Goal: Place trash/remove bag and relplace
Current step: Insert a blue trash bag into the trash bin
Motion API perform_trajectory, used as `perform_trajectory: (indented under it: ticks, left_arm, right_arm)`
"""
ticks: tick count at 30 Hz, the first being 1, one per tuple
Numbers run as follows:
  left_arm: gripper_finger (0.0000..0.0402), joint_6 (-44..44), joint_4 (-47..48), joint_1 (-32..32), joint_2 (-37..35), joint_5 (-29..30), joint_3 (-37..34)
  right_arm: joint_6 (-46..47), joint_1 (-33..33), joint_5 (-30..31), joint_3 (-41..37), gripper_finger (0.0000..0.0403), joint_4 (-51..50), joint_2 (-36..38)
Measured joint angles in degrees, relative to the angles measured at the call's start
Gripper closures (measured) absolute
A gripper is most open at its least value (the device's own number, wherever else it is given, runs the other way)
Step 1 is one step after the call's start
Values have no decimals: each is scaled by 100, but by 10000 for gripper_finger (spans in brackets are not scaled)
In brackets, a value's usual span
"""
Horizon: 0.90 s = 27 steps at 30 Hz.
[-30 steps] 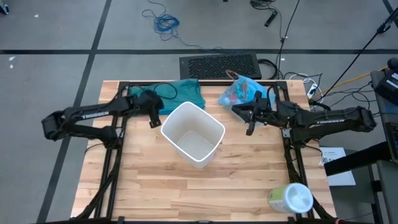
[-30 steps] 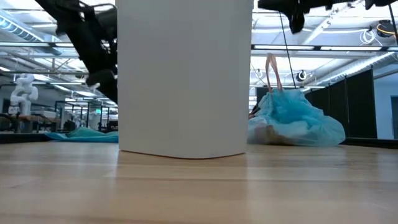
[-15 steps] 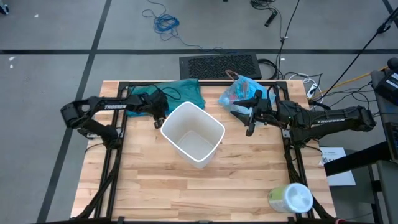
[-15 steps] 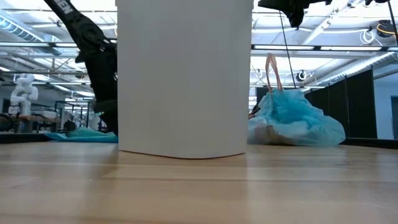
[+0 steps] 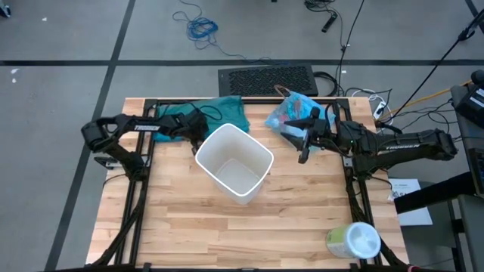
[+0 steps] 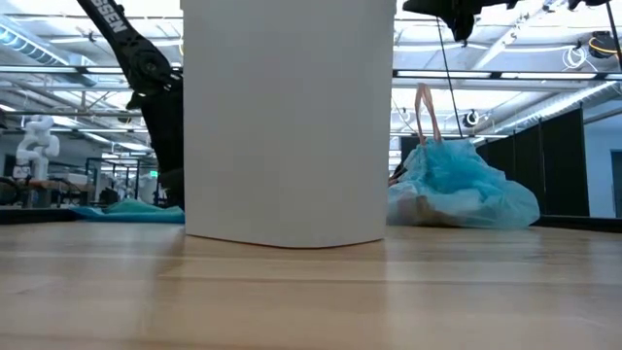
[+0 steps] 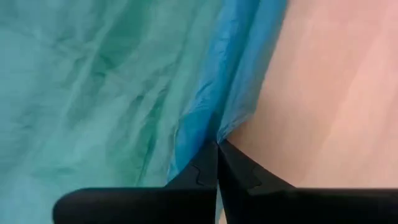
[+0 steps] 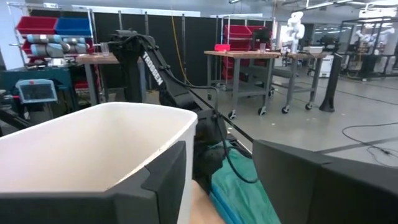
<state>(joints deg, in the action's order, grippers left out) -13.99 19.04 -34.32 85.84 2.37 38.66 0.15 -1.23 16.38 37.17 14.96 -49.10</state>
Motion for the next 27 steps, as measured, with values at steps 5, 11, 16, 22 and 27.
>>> perform_trajectory:
  ticks: [5, 11, 16, 22, 27]
  left_arm:
    - [400, 214, 183, 1, -395, 148, 336]
    - [400, 442, 789, 6, -1176, 343, 939]
    - [401, 281, 1445, 5, -1856, 836, 1619]
    - [401, 8, 2279, 3, -2269, 1072, 2951]
    - [401, -111, 2951, 75, -2302, 1045, 4275]
  right_arm:
    - [45, -81, 0, 0, 231, 1, 0]
    - [43, -81, -1, 0, 237, 2, 0]
    - [45, -81, -2, -2, 239, -2, 0]
    - [87, -81, -2, -4, 239, 14, 0]
    - [80, -77, -2, -4, 239, 26, 0]
